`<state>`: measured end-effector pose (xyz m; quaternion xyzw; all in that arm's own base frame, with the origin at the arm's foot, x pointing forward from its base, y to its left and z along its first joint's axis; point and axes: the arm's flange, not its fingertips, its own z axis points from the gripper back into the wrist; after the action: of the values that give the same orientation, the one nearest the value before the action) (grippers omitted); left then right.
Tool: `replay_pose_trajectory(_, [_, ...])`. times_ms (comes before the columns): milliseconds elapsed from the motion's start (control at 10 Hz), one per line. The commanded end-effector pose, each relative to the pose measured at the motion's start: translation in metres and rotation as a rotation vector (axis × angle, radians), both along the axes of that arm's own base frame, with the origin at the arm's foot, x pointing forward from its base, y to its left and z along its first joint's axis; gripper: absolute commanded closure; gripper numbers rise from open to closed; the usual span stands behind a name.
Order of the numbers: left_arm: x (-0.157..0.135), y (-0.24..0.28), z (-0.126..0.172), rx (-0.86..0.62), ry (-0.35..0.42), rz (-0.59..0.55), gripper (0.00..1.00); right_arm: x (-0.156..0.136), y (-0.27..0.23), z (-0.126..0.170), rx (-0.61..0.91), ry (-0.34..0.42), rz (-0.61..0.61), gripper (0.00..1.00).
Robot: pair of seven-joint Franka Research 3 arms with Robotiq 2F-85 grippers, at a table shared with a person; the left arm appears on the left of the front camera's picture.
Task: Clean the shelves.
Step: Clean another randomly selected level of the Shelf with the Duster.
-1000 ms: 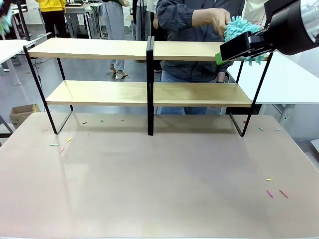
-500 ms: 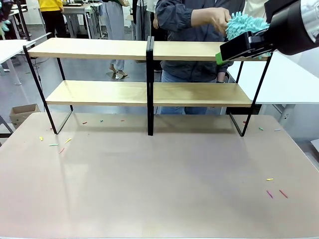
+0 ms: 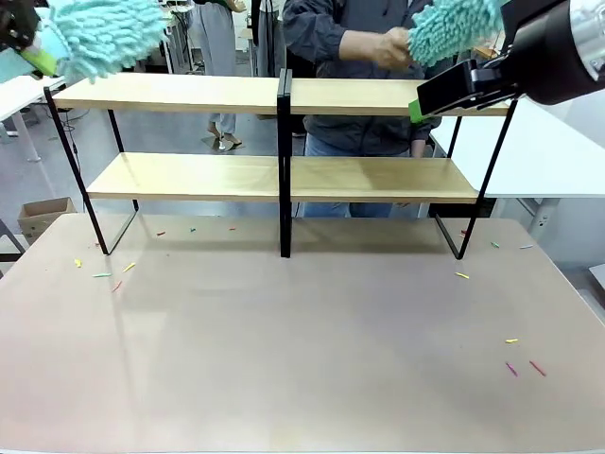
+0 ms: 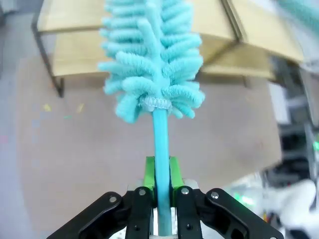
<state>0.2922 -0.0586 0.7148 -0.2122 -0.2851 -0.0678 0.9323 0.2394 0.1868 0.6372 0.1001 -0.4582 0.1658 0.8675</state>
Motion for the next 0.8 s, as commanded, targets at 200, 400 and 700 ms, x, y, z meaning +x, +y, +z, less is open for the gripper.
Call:
replay_pose_trajectory(200, [-0.039, 0.079, 0.051, -0.247, -0.109, -0.582, 0.87, 0.0, -0.001, 0.0, -0.004, -0.002, -0.003, 0.0])
replay_pose_trajectory(400, [-0.058, 0.139, 0.062, -0.238, -0.25, -0.531, 0.87, 0.0, -0.001, 0.0, -0.004, -0.002, -0.003, 0.0])
replay_pose_trajectory(700, [-0.061, 0.22, -0.014, -0.275, -0.098, -0.036, 0.87, 0.0, -0.001, 0.0, -0.004, -0.002, -0.003, 0.0])
